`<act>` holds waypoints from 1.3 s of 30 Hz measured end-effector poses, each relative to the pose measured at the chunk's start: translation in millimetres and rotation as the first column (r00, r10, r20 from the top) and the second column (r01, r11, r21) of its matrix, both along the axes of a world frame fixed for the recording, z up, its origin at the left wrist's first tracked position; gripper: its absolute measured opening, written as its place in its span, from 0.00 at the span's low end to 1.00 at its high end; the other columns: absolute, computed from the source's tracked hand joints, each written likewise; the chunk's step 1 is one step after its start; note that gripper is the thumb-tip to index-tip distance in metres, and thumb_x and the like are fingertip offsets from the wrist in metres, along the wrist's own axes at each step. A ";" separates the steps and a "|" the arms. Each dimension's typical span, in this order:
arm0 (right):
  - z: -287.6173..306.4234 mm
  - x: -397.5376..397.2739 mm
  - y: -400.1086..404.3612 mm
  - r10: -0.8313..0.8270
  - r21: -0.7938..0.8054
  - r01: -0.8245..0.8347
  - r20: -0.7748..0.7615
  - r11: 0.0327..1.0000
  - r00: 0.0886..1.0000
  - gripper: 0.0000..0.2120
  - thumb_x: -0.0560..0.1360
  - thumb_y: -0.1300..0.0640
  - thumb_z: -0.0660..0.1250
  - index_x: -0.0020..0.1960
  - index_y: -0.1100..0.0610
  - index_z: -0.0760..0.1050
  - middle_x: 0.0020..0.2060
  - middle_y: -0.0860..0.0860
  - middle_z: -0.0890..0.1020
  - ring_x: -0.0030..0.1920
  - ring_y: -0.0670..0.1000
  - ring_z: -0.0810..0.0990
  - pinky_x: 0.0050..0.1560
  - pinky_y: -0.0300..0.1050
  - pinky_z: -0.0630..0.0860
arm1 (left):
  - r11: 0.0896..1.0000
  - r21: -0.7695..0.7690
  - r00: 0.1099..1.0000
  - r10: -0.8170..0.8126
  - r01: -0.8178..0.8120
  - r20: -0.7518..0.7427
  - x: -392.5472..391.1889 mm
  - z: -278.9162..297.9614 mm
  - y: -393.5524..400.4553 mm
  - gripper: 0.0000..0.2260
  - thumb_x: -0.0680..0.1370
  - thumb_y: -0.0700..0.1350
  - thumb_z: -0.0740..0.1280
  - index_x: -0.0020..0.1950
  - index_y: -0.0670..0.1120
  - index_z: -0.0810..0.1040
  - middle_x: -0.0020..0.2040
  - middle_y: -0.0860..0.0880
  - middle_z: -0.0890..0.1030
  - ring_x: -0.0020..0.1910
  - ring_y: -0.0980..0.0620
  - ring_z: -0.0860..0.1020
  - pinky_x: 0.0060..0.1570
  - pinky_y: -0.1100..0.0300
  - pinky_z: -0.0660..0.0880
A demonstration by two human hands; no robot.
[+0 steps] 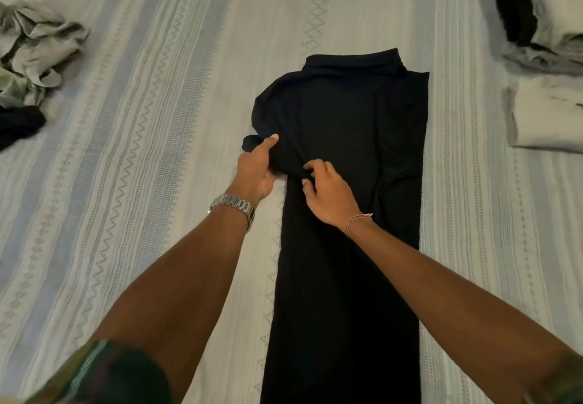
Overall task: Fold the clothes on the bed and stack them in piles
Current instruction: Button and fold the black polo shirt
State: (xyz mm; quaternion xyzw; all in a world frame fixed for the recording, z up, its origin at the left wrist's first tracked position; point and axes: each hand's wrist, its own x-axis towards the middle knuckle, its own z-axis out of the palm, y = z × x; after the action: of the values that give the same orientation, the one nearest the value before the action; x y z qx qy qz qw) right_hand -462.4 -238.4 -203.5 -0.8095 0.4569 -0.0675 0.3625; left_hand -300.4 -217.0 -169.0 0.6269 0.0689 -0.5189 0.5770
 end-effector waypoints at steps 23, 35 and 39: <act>33.4 -9.4 -137.4 -0.894 0.847 0.360 0.257 0.391 0.367 0.06 0.82 0.54 0.68 0.57 0.50 0.80 0.59 0.52 0.83 0.60 0.52 0.82 0.67 0.52 0.77 | 0.677 0.397 0.114 -0.578 0.620 0.808 -7.6 -30.2 -77.2 0.22 0.84 0.40 0.59 0.78 0.40 0.64 0.77 0.42 0.66 0.76 0.45 0.65 0.77 0.53 0.62; 17.7 -55.6 -144.5 -0.929 0.398 0.844 0.244 0.358 0.279 0.08 0.79 0.60 0.62 0.56 0.55 0.78 0.41 0.47 0.81 0.41 0.46 0.80 0.47 0.36 0.80 | 0.623 0.589 -0.193 -0.585 0.515 0.788 23.8 -48.4 -111.1 0.27 0.83 0.51 0.62 0.80 0.45 0.62 0.80 0.41 0.61 0.77 0.41 0.62 0.74 0.44 0.66; 29.3 -42.7 -131.1 -0.849 0.000 0.889 0.298 0.457 0.436 0.09 0.80 0.48 0.63 0.54 0.54 0.72 0.44 0.47 0.77 0.42 0.47 0.77 0.43 0.43 0.75 | 0.700 0.505 -0.117 -0.524 0.505 0.843 29.3 -44.6 -126.5 0.24 0.83 0.48 0.64 0.79 0.49 0.65 0.78 0.39 0.61 0.71 0.40 0.69 0.68 0.44 0.73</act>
State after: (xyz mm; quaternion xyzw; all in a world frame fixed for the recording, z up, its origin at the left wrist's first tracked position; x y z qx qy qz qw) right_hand -505.0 -369.5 -174.2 -0.4674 0.7505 -0.3837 0.2665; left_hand -271.1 -343.5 -213.5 0.7791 -0.5621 -0.1672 0.2216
